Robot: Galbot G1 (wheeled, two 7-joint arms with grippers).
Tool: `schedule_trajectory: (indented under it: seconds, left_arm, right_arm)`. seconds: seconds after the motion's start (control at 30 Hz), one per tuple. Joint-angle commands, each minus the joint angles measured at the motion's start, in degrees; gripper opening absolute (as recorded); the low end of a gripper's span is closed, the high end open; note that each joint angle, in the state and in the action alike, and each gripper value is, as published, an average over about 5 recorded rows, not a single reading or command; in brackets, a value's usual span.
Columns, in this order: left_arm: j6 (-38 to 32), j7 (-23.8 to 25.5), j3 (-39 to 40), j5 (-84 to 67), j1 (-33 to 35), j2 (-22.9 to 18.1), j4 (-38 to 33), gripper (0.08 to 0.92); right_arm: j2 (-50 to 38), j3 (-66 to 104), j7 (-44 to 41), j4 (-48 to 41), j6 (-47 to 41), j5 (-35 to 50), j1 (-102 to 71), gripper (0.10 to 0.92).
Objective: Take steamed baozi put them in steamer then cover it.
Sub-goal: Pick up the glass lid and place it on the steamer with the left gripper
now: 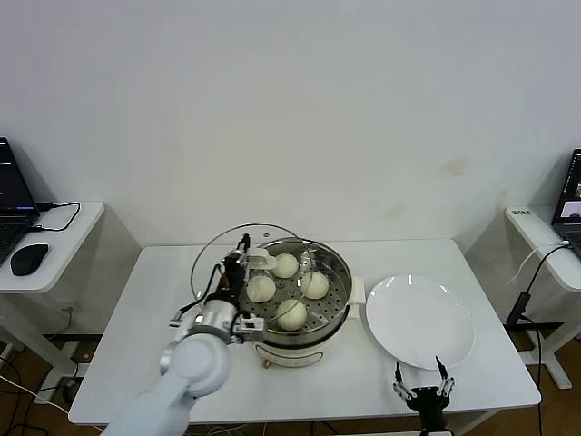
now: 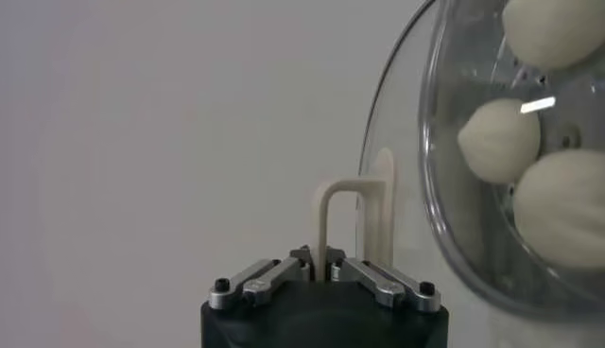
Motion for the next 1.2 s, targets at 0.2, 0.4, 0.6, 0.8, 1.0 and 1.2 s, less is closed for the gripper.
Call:
schedule_trajectory:
  seconds: [0.2, 0.4, 0.6, 0.8, 1.0, 1.2]
  left_arm:
    - [5.24, 6.72, 8.14, 8.98, -5.35, -12.44, 6.36, 0.145]
    - [5.18, 6.54, 8.28, 9.66, -5.01, -13.18, 7.79, 0.145]
    - [4.92, 5.84, 7.96, 10.42, -4.90, -13.61, 9.17, 0.145]
    - [4.29, 5.12, 7.17, 11.48, -3.75, -13.36, 9.64, 0.145]
    - [3.76, 4.85, 6.66, 12.37, -2.90, -13.54, 9.93, 0.145]
    - [3.72, 4.97, 6.65, 12.39, -2.60, -13.53, 9.53, 0.145]
  right_arm:
    - [0.16, -0.94, 0.51, -1.14, 0.32, -1.84, 0.15, 0.823]
    - [0.15, -1.48, 0.67, -1.78, 0.67, -1.87, 0.14, 0.823]
    - [0.12, -1.72, 0.70, -2.43, 1.05, -1.81, 0.32, 0.823]
    - [0.08, -2.36, 0.66, -2.47, 1.35, -1.61, 0.15, 0.823]
    - [0.07, -2.85, 0.67, -2.51, 1.31, -1.41, 0.26, 0.823]
    - [0.06, -2.97, 0.67, -2.49, 1.26, -1.41, 0.27, 0.823]
